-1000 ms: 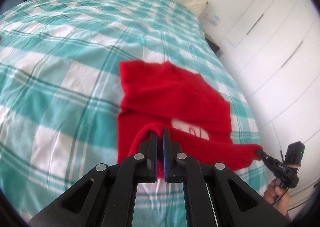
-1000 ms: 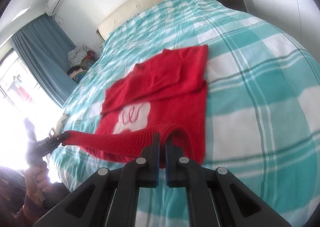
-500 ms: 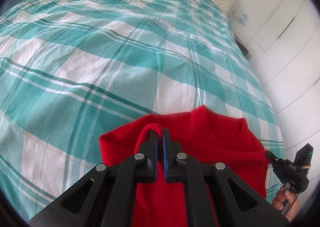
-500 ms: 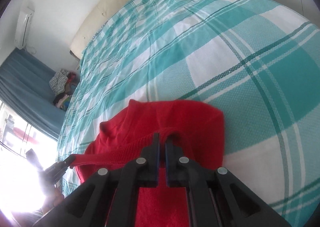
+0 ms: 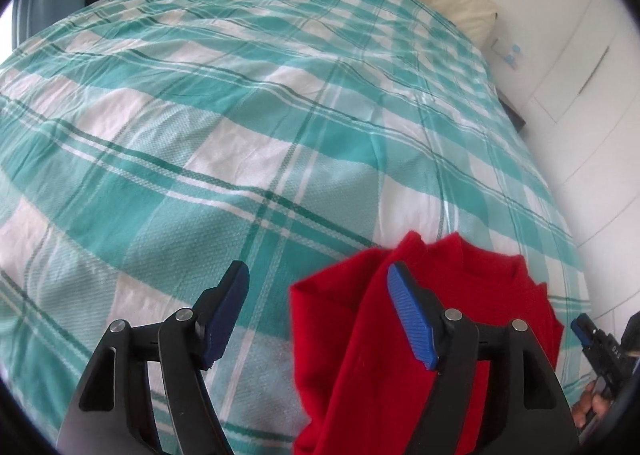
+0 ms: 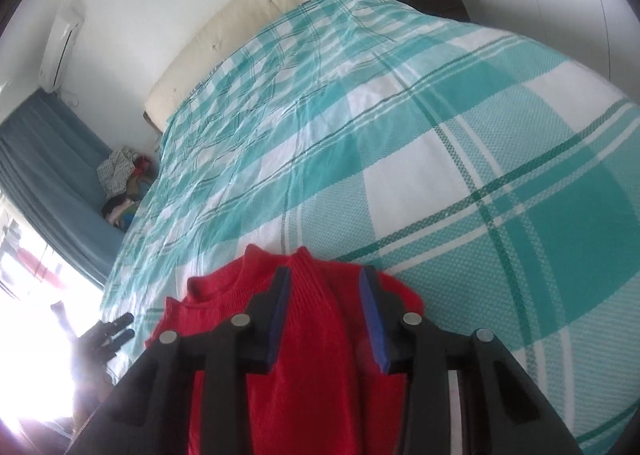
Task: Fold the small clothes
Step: 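Pinch the hem with both grippers and fold it up over the collar, then release the hem and lift both grippers away from the folded sweater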
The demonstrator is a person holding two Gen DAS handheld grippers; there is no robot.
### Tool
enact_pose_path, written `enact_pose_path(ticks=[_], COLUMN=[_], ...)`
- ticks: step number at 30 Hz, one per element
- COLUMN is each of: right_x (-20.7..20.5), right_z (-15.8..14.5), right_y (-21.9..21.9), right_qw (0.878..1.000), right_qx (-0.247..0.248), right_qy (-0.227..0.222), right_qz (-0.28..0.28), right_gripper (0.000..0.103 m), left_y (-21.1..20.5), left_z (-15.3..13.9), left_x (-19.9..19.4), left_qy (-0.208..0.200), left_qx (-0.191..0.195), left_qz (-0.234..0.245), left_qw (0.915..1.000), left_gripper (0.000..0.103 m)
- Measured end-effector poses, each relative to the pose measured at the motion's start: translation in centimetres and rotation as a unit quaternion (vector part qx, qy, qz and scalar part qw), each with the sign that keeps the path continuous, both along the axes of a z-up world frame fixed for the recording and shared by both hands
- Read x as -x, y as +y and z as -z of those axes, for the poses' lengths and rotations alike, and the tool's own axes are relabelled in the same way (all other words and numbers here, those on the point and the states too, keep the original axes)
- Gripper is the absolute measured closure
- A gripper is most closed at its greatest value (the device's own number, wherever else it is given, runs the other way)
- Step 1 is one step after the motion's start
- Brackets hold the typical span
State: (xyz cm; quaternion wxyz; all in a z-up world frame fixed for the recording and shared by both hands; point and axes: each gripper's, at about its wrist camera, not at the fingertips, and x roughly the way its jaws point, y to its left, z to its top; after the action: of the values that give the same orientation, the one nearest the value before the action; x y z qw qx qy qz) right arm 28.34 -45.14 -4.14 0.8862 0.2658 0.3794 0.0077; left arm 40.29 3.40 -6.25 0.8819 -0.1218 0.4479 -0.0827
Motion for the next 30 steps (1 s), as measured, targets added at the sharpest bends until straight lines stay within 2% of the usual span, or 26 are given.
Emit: enact_pose_path(ticks=[5,10,13,16,20,26,30], right_x=[7.3,16.0,19.8,21.9,21.8,20.9,20.9], right_z=[0.2,2.5,3.2,4.1,5.4,6.5,6.6], right_y=[3.8,6.7,8.2,9.0,8.7,9.3,9.3], right_qw=[0.993,0.987,0.983,0.979,0.978,0.974,0.975], right_qx=[0.104,0.145,0.168,0.195,0.204,0.218,0.216], right_qy=[0.004,0.034,0.021,0.000,0.006,0.017,0.015], right_qz=[-0.055,-0.067,-0.066,-0.050,-0.044,-0.052,-0.053], right_gripper=[0.053,0.045,0.044,0.036,0.036,0.027,0.026], left_y=[-0.3,-2.1,-3.9,-5.1,-5.1,-4.9,-5.0], left_z=[-0.4,1.4,2.6,4.5,7.5,7.8,8.1], left_x=[8.7,18.2,21.5,22.8,23.0,22.5,22.4], left_qy=[-0.019,-0.035,-0.058,-0.066,-0.055,-0.054,-0.049], left_qx=[-0.030,-0.064,-0.093,-0.108,-0.123,-0.113,-0.115], left_qz=[0.054,0.082,0.079,0.074,0.071,0.065,0.064], left_qw=[0.9979,0.9940,0.9908,0.9892,0.9884,0.9900,0.9902], left_gripper=[0.012,0.011,0.008,0.007,0.007,0.003,0.002])
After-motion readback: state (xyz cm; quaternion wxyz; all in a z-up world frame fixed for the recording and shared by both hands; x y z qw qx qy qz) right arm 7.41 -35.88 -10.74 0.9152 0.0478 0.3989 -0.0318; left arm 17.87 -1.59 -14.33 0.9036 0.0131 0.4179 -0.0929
